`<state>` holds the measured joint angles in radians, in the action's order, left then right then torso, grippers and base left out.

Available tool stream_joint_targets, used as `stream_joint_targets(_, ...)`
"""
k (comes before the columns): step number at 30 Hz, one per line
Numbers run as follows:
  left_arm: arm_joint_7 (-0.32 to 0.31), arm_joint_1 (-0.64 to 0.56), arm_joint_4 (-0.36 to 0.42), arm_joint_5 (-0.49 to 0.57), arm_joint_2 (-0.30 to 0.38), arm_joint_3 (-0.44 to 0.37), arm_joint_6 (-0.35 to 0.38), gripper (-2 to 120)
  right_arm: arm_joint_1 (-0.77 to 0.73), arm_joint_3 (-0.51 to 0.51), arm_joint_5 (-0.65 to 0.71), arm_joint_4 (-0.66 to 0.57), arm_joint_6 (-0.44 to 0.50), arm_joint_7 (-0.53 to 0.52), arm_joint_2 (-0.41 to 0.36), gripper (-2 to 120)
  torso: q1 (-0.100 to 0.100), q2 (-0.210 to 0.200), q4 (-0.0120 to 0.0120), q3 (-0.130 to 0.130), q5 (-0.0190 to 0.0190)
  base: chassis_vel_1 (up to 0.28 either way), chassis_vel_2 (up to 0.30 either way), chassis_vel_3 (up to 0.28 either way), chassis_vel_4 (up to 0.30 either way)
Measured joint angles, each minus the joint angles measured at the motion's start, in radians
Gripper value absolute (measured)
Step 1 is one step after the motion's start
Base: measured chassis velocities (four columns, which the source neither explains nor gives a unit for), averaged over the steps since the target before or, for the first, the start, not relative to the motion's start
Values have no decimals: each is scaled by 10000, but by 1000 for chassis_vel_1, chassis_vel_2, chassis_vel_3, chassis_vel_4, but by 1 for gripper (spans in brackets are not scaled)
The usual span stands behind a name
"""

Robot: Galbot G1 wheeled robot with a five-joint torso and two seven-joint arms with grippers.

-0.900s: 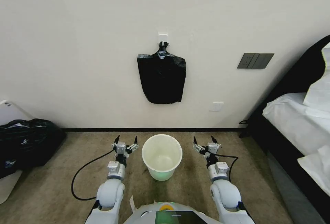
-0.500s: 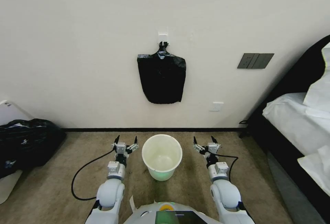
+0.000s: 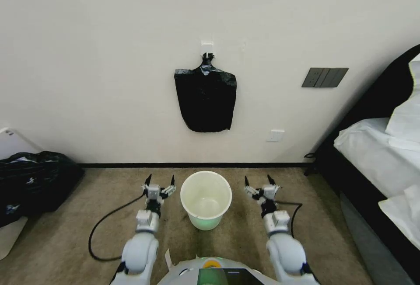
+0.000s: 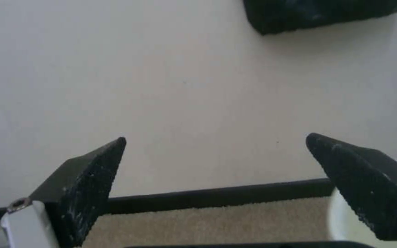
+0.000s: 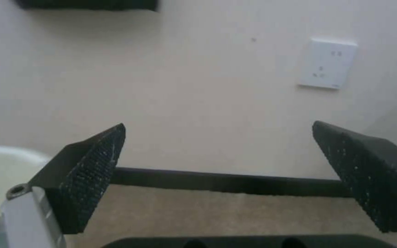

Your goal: Place a trash bag onto the trash bin.

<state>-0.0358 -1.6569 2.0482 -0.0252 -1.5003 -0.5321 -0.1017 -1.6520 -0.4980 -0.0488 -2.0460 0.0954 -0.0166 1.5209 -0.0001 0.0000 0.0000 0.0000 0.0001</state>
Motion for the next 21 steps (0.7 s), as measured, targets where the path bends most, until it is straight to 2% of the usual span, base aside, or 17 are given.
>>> stream_joint_targets(4, -347, -971, 459, -253, -4, 171, -978, 100, -925, 488, -474, -445, 890, -166, 192, 100, 0, 0, 1, -1, -2, 0, 0, 0, 0)
stream_joint_targets(6, -667, -1880, 894, -485, -6, 333, -1884, 100, -1789, 946, -916, -859, 1713, -331, 381, 100, 0, 0, 0, -1, -2, 0, 0, 0, 0)
stream_joint_targets(7, -667, -1880, 894, -485, -6, 333, -1884, 100, -1789, 946, -916, -859, 1713, -331, 381, 100, 0, 0, 0, -1, -2, 0, 0, 0, 0)
stream_joint_targets(9, -795, -2400, 1113, -599, -8, 446, -2470, 100, -2444, 1283, -1254, -1168, 2338, -457, 518, 100, 0, 1, 6, -1, 3, 0, 0, 0, 0)
stream_joint_targets(11, -683, -2506, 1121, -598, -14, 545, -2783, 100, -2959, 1709, -1273, -1587, 2786, -610, 600, 100, 0, 0, -3, -1, -9, 0, 0, 0, 0)
stream_joint_targets(21, -633, -2418, 1085, -547, -13, 526, -2804, 100, -2627, 1773, -804, -1718, 2457, -740, 506, 100, 0, 0, 0, 0, -1, 0, 0, 0, 0)
